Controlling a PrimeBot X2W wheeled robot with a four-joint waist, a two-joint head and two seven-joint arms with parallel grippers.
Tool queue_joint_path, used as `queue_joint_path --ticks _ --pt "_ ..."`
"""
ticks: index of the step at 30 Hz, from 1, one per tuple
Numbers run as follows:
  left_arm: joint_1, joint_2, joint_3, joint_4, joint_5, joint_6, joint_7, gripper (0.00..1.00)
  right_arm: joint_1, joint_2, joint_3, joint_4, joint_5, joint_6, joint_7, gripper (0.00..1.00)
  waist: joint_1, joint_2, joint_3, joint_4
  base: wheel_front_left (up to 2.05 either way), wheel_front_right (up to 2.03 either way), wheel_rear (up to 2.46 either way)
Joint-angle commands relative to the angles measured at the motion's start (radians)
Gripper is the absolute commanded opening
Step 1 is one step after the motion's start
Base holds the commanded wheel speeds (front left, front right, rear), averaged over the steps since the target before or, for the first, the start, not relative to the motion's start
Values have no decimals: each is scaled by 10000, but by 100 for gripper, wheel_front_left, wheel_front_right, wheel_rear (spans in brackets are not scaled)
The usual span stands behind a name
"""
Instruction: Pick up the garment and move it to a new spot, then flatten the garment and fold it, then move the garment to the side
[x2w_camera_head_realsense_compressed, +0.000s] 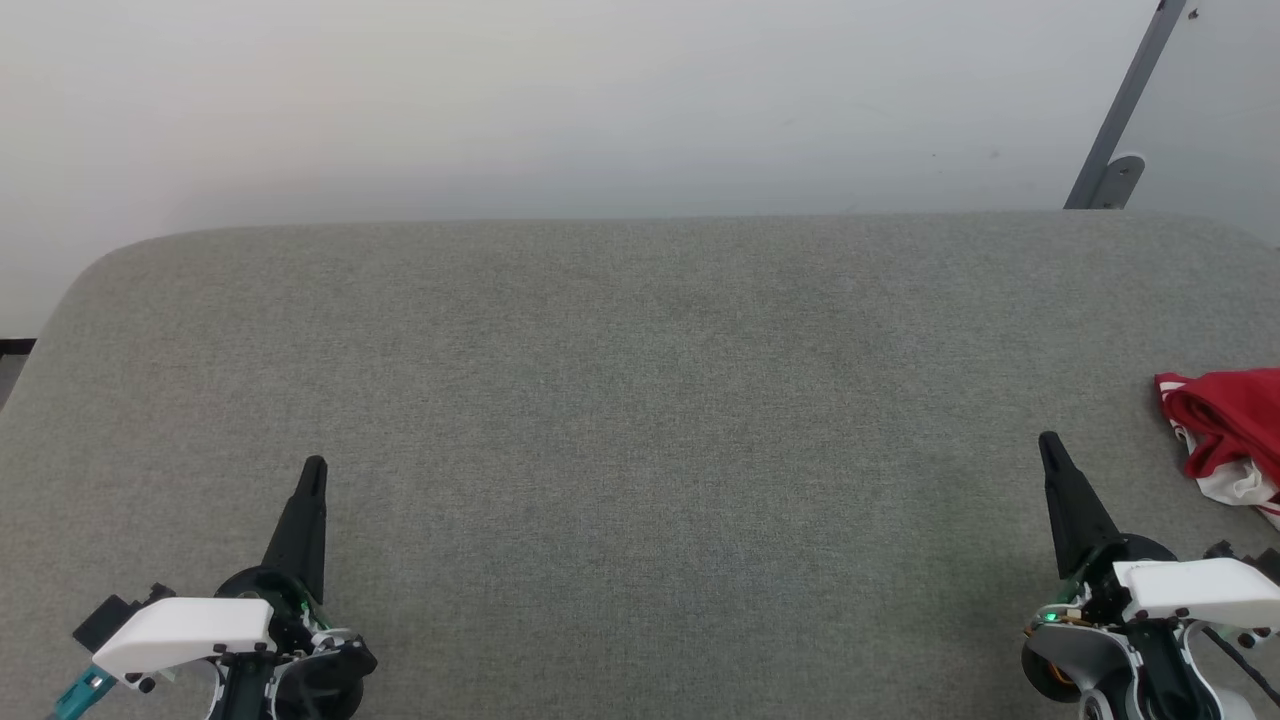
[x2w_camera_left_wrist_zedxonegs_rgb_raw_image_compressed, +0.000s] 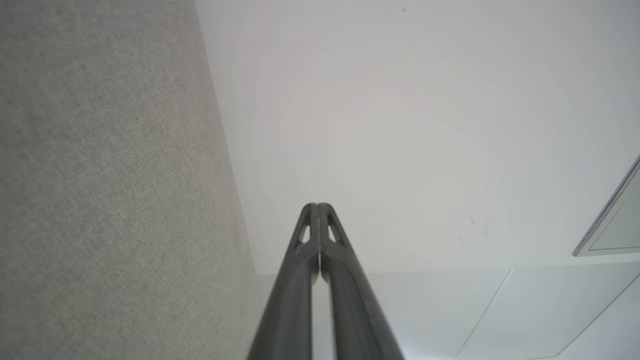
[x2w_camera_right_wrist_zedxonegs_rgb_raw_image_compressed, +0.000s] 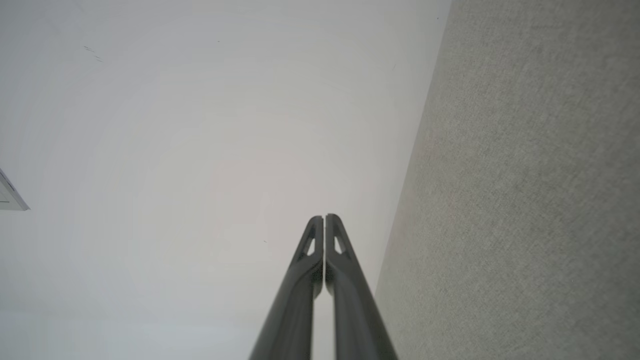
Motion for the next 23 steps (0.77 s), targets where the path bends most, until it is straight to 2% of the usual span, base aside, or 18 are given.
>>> queue_joint_path --ticks 1,23 --pt "-132 -26 42 0 59 22 40 0 -34 18 -2 30 43 0 10 0 0 0 0 0 0 0 0" --pt "-135 -49 72 1 80 20 70 0 -33 18 -1 29 43 0 7 0 0 0 0 0 0 0 0"
